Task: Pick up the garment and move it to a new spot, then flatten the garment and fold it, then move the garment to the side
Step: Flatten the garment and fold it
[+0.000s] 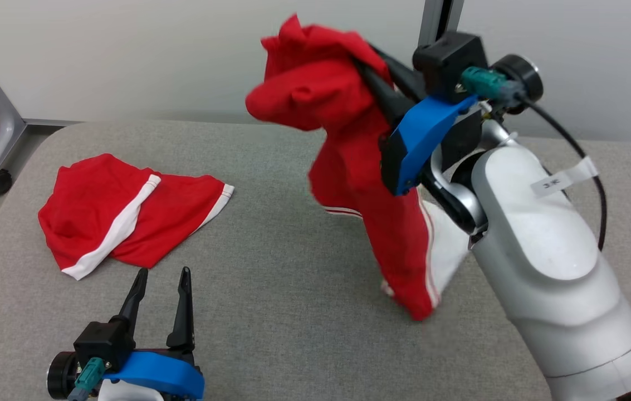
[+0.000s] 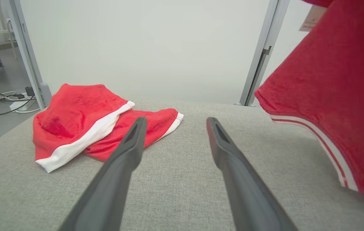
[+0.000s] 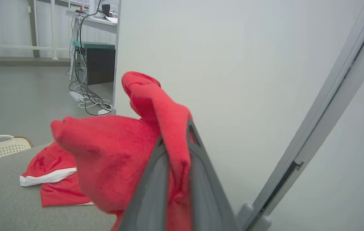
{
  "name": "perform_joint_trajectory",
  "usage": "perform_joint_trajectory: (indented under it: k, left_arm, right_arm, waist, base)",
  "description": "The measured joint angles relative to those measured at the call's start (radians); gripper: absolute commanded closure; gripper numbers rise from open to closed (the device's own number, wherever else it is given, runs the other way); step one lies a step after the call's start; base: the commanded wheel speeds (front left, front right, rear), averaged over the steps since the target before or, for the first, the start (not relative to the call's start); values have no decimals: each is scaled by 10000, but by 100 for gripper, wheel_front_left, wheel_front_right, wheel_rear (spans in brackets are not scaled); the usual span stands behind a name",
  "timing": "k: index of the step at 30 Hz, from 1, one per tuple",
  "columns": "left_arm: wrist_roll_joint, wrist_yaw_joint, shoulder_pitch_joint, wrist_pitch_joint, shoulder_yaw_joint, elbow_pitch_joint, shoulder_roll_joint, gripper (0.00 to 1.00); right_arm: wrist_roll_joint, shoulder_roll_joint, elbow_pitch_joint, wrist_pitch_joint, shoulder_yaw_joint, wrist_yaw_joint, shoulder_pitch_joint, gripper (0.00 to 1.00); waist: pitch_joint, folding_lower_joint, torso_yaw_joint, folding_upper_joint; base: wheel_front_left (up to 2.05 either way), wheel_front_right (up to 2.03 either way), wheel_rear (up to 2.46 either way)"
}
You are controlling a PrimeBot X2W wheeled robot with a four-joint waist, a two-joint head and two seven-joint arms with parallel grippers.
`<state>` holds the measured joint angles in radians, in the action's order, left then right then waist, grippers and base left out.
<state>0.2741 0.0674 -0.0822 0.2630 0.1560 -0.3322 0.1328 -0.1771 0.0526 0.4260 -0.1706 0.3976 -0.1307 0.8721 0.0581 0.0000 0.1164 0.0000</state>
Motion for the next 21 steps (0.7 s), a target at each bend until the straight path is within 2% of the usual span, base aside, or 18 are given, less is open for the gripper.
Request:
perform_joint_trajectory:
  k: [5, 9, 15, 21]
  left_arm:
    - [0, -54, 179, 0, -31, 102, 75, 0]
    - [4, -92, 190, 0, -44, 199, 123, 0]
    - [58, -90, 105, 0, 88, 284, 105, 0]
    - [58, -94, -165, 0, 128, 339, 128, 0]
  right_arm:
    - [-194, -29, -765, 596, -1164, 0, -47, 100]
    - [54, -27, -943, 566, -2583, 0, -1304, 100]
    - [489, -8, -380, 506, -4972, 0, -3870, 100]
    - [803, -15, 347, 767, -6723, 2, -5189, 100]
  waist:
    - [-62, 0, -129, 0]
    - [24, 0, -257, 0]
    - [357, 0, -391, 0]
    - [670, 0, -476, 0]
  base:
    - [0, 0, 0]
    - [0, 0, 0]
    - [0, 0, 0]
    - [0, 0, 0]
